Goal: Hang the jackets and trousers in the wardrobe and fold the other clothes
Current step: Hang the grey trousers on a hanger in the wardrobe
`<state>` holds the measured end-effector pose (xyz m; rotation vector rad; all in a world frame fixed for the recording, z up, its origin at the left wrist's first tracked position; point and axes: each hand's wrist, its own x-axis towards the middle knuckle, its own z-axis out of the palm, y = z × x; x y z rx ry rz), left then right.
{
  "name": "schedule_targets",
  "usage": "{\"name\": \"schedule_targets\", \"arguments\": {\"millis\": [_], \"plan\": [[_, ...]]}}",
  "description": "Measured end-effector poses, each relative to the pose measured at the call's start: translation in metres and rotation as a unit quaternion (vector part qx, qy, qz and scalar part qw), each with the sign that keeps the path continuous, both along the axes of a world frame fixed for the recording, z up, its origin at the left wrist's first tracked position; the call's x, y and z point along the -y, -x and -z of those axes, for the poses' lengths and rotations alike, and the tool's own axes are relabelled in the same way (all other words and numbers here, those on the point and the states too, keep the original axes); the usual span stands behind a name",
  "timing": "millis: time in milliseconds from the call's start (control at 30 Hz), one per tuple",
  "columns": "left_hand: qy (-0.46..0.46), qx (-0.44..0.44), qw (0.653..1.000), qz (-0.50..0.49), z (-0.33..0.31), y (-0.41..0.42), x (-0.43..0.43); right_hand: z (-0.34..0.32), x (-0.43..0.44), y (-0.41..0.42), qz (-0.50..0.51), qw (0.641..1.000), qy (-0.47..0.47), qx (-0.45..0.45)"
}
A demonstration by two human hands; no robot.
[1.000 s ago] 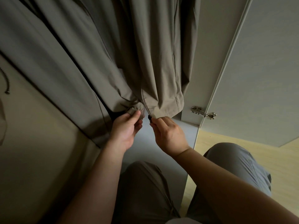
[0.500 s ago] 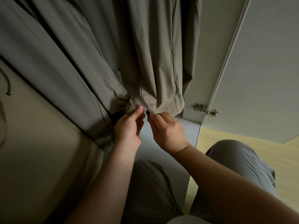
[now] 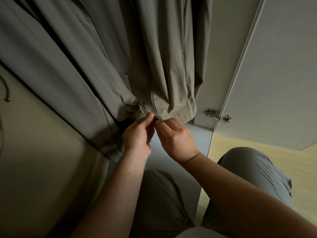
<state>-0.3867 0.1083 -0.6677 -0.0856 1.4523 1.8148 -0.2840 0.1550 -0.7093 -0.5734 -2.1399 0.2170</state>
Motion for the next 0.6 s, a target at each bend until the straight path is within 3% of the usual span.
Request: {"name": "schedule_targets", "arguments": {"millis": [267, 400, 600], "plan": [[0.039, -0.023, 0.999, 0.019, 0.007, 0.002, 0.002, -0.001, -0.003, -0.001, -0.009, 1.0, -0.007, 0.015], [0.076, -0.032, 0.992, 0.093, 0.009, 0.015, 0.004, 0.003, -0.005, -0.002, -0.013, 0.999, -0.023, 0.027], [0.108, -0.145, 0.969, 0.168, 0.004, 0.026, 0.01, 0.006, -0.002, -0.003, -0.021, 0.998, -0.039, 0.045]]}}
